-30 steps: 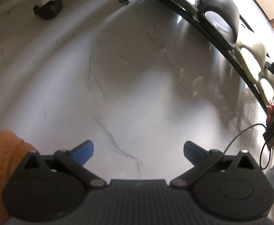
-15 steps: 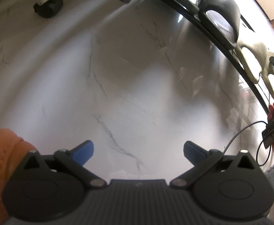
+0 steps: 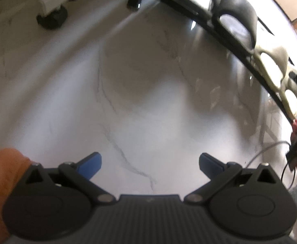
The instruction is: Organize scattered shoes
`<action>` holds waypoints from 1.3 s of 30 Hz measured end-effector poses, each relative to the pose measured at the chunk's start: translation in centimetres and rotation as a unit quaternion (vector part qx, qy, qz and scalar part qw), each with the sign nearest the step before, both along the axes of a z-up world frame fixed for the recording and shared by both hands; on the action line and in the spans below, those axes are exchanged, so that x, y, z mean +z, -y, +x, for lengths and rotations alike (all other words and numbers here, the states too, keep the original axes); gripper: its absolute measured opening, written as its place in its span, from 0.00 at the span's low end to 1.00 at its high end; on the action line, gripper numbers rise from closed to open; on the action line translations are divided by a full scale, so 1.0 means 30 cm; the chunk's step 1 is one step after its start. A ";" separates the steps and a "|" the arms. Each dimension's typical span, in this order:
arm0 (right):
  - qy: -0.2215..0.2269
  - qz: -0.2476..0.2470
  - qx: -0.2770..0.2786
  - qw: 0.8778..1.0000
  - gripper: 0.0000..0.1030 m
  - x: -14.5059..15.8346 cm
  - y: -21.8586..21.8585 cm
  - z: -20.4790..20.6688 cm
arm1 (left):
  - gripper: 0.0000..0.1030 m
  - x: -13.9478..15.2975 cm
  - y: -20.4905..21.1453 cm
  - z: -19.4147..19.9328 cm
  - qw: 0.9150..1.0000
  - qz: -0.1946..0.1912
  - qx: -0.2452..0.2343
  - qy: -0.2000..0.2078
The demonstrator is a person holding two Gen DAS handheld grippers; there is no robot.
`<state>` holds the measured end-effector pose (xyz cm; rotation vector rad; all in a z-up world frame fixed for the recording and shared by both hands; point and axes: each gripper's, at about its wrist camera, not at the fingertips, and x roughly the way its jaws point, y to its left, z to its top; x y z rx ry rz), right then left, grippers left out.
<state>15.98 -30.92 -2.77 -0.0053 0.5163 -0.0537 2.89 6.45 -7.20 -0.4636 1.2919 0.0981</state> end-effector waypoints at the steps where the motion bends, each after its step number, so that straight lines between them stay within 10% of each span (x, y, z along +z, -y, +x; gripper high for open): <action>1: 0.006 -0.011 0.004 1.000 1.00 0.015 -0.010 -0.015 | 0.99 0.016 0.003 -0.006 1.000 0.010 -0.004 0.013; 39: -0.077 0.042 0.046 0.995 1.00 0.117 -0.237 -0.102 | 0.99 0.066 -0.002 -0.044 0.996 0.051 -0.029 0.062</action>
